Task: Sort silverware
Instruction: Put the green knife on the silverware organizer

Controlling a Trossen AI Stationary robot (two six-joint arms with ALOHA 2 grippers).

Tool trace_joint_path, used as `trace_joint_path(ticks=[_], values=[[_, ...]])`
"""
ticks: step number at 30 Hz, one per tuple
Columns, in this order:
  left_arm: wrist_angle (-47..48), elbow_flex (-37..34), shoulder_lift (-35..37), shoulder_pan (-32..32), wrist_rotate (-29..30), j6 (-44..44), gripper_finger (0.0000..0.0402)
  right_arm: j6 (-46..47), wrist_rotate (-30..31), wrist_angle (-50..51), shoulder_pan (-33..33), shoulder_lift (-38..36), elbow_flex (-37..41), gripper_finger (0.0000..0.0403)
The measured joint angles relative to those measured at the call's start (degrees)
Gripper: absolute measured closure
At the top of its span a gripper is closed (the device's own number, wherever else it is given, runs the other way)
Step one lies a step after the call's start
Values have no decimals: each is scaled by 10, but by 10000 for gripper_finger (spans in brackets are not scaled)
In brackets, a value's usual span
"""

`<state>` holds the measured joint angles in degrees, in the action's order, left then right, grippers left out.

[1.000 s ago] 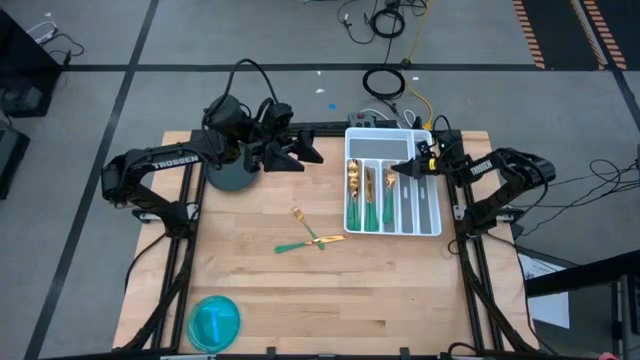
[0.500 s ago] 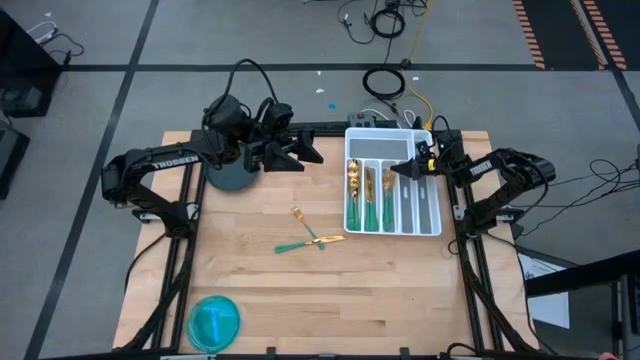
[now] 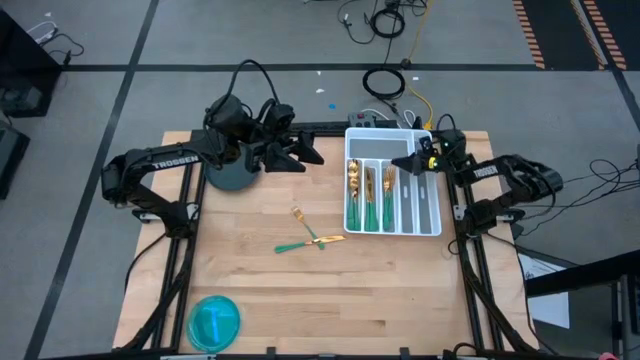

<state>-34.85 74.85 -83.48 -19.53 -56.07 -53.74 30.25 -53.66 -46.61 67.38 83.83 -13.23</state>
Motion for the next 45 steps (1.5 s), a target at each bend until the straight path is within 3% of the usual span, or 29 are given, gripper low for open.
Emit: trace_joint_path(ticks=[7, 11, 14, 18, 20, 23, 28, 31, 35, 39, 45], values=[[0, 0, 0, 0, 0, 0, 125, 15, 35, 41, 1, -103, -1, 264], [49, 0, 0, 0, -6, 3, 125, 34, 39, 67, -4, -169, -1, 264], [150, 0, 1, 0, -31, 55, 125, 57, 39, 67, -16, -234, -6, 264], [394, 0, 1, 0, -33, 211, 125, 78, 38, 98, -32, -329, -35, 264], [534, 0, 1, 0, 11, 309, 125, 79, 39, 144, -42, -375, -60, 264], [715, 0, 1, 9, 133, 435, 125, 44, 43, 260, -64, -439, -114, 264], [895, 0, 1, 56, 353, 492, 125, -97, 130, 586, -116, -504, -238, 264], [910, 0, 0, 99, 411, 470, 125, -162, 215, 731, -142, -517, -309, 264], [874, 0, -6, 154, 490, 431, 125, -192, 293, 823, -160, -529, -370, 264], [850, 0, -34, 190, 565, 395, 125, -193, 302, 855, -162, -538, -390, 264], [853, 0, -107, 226, 574, 337, 125, -196, 301, 905, -162, -543, -390, 264]])
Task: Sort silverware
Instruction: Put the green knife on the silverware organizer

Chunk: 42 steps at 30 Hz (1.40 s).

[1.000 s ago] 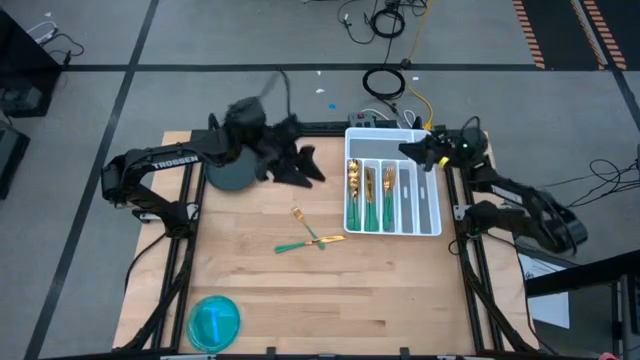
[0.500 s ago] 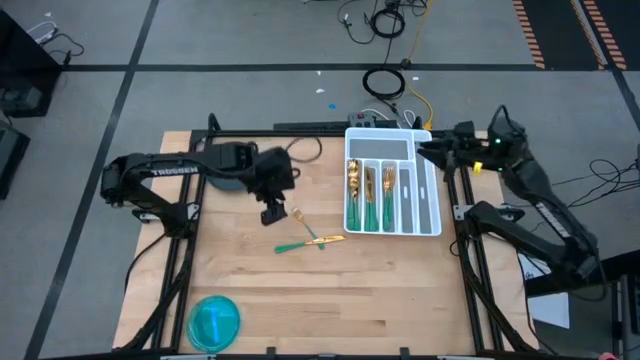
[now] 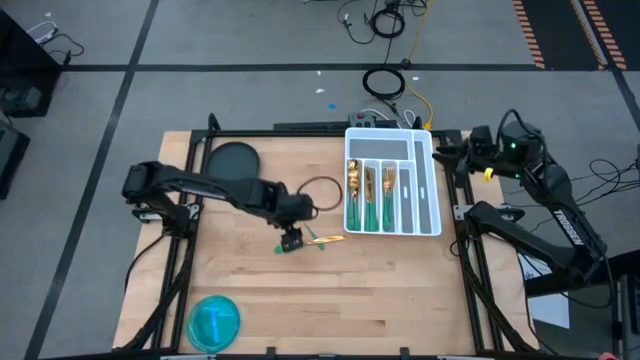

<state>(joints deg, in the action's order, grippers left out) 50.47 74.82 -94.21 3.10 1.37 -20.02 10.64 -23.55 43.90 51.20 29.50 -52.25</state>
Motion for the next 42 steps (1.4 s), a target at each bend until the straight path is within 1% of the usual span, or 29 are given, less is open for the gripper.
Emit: trace_joint_path(ticks=[5, 8, 15, 17, 21, 25, 28, 32, 35, 38, 39, 42], values=[[-2, 0, -63, 27, 8, -36, 125, -9, -3, 15, 0, 0, 0, 264], [-9, 0, -99, 39, 16, -37, 125, -11, -5, 15, 0, 0, 0, 264], [-23, 0, -174, 59, 10, -35, 125, -20, -6, 22, 0, 0, 0, 264], [-29, 0, -188, 60, 19, -35, 125, -23, -6, 24, 0, 0, 0, 264], [-35, 1, -195, 59, 18, -33, 125, -23, -6, 23, 0, 0, 0, 264], [-41, 1, -196, 57, 18, -7, 133, -21, -6, 23, 0, 0, 0, 264], [-46, 1, -196, 48, 10, 0, 162, -18, -6, 23, 0, 0, 0, 264], [-55, 0, -196, 23, -19, 3, 224, -17, -6, 23, 0, 0, 0, 264], [-58, 0, -197, 6, -33, 9, 290, -12, -7, 23, 0, 0, 0, 264], [-60, -2, -199, -9, -59, 24, 370, -8, -7, 23, 0, 0, 0, 264], [-63, -2, -199, -12, -65, 25, 381, -8, -8, 23, 0, 0, 0, 264], [-75, -1, -199, -16, -71, 28, 387, -8, -8, 23, 0, -1, 0, 264]])
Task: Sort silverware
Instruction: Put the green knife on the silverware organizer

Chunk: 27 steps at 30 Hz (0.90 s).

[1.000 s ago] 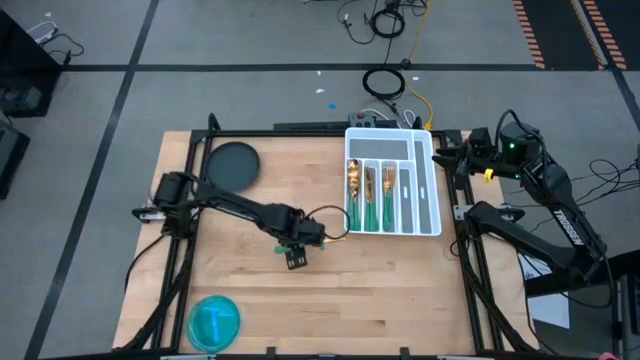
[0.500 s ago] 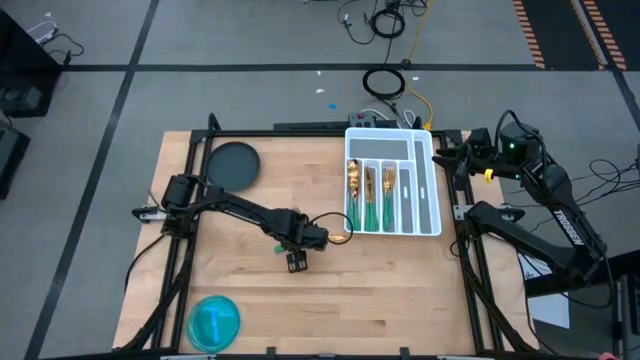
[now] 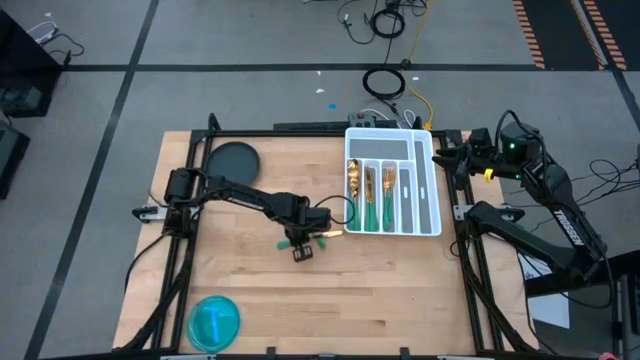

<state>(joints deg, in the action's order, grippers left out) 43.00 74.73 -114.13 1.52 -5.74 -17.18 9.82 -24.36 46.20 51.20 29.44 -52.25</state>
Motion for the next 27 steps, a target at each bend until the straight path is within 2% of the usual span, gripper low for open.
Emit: trace_joint_path(ticks=[6, 13, 20, 22, 27], values=[[4, 0, 11, 3, -14, -6, 398, 0, 0, 0, 0, 0, 0, 264], [66, 3, 45, 9, -18, -5, 400, 0, 0, 0, 0, 0, 0, 264], [64, 4, 54, 19, -17, -16, 400, 0, 0, 0, 1, -3, 0, 264], [61, 3, 53, 24, -1, -18, 401, 1, 1, 0, 1, -4, 0, 264], [33, 4, 53, 29, 1, -3, 359, 4, 3, 0, 1, -4, 0, 264]])
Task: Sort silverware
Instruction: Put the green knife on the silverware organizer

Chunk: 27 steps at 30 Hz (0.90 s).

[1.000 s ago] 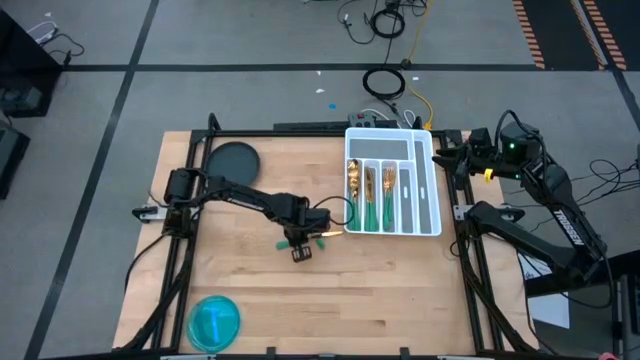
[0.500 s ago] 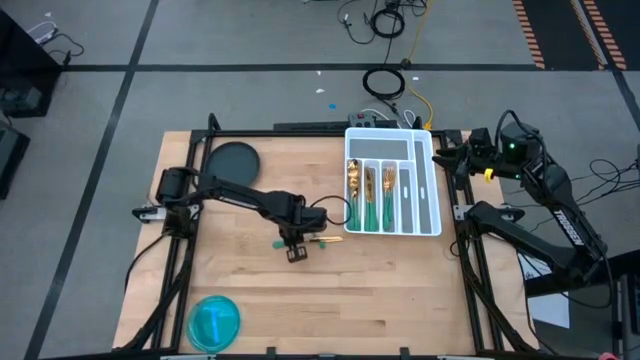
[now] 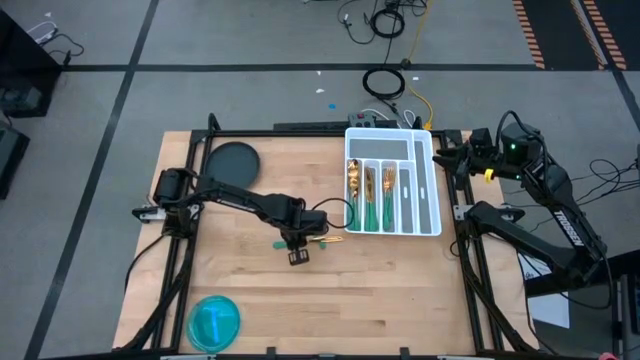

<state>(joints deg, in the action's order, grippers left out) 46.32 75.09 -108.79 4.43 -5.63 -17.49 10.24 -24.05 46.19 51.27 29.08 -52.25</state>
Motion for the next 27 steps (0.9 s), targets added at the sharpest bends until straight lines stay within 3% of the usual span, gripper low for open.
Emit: trace_joint_path(ticks=[7, 13, 23, 27], values=[[-21, 0, -3, 1, -1, 15, 237, -2, 0, 5, 0, 0, 0, 264], [-28, -2, -8, 1, 46, 16, 151, -2, 0, 6, 0, 0, 0, 264], [-83, -76, -6, -2, 44, 34, 133, -2, 0, 17, 0, 0, 0, 264], [-131, -118, -2, -4, 33, 30, 157, 0, -1, 22, 0, 0, 0, 264]])
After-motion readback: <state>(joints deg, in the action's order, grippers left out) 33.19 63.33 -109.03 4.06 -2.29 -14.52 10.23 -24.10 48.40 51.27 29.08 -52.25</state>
